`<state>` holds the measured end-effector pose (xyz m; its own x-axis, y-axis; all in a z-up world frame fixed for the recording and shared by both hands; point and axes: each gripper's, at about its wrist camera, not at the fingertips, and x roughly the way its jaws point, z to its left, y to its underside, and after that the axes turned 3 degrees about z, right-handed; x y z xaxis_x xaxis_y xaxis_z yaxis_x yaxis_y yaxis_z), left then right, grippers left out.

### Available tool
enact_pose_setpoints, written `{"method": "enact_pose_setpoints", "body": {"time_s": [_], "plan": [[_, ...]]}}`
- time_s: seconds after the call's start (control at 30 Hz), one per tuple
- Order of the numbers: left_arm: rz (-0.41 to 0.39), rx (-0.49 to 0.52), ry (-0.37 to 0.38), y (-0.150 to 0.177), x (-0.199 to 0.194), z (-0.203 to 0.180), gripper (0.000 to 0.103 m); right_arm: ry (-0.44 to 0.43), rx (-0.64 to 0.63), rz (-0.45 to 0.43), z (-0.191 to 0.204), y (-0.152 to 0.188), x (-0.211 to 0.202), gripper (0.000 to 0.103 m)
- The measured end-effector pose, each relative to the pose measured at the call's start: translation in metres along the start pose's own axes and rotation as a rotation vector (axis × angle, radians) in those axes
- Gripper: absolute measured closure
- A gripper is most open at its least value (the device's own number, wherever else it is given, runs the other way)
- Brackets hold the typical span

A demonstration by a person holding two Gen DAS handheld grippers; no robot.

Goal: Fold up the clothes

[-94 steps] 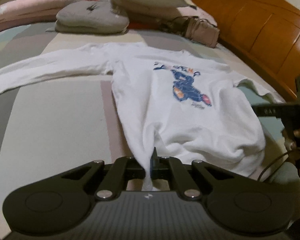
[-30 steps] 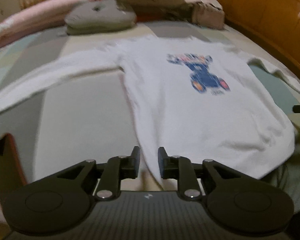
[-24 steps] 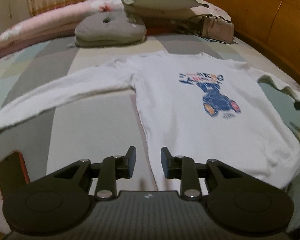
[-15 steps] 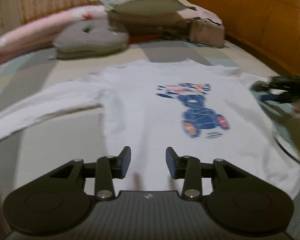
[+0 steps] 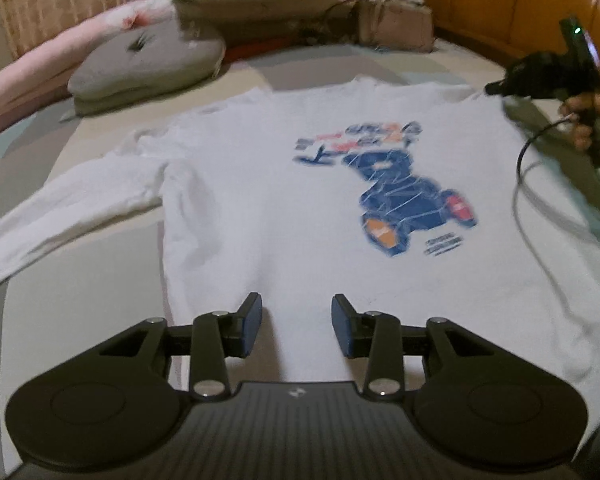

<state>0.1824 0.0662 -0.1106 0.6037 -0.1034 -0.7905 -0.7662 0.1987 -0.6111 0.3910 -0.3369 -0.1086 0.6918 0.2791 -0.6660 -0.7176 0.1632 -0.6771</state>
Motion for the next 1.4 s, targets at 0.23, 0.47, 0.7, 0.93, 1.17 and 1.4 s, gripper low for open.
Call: {"method": "enact_pose_setpoints", "body": {"time_s": [0.23, 0.47, 0.7, 0.93, 1.17, 1.4], "plan": [[-0.012, -0.049, 0.027, 0.006, -0.004, 0.009, 0.064, -0.044, -0.038, 0.086, 0.005, 0.042, -0.051, 0.080], [-0.004, -0.019, 0.030, 0.012, -0.016, 0.000, 0.064, -0.089, -0.093, 0.167, 0.022, 0.125, -0.125, 0.063], [0.043, 0.000, 0.020, 0.031, -0.027, -0.012, 0.063, -0.016, -0.118, 0.185, 0.042, 0.191, -0.152, 0.062], [0.069, 0.015, -0.010, 0.051, -0.041, -0.017, 0.057, 0.089, -0.189, 0.151, 0.048, 0.199, -0.165, 0.096], [0.071, 0.035, -0.045, 0.048, -0.060, -0.003, 0.057, 0.025, -0.174, 0.117, 0.042, 0.188, -0.189, 0.090], [-0.014, -0.053, 0.018, -0.005, -0.021, 0.013, 0.057, -0.116, -0.260, 0.134, 0.097, 0.184, -0.151, 0.073]]}}
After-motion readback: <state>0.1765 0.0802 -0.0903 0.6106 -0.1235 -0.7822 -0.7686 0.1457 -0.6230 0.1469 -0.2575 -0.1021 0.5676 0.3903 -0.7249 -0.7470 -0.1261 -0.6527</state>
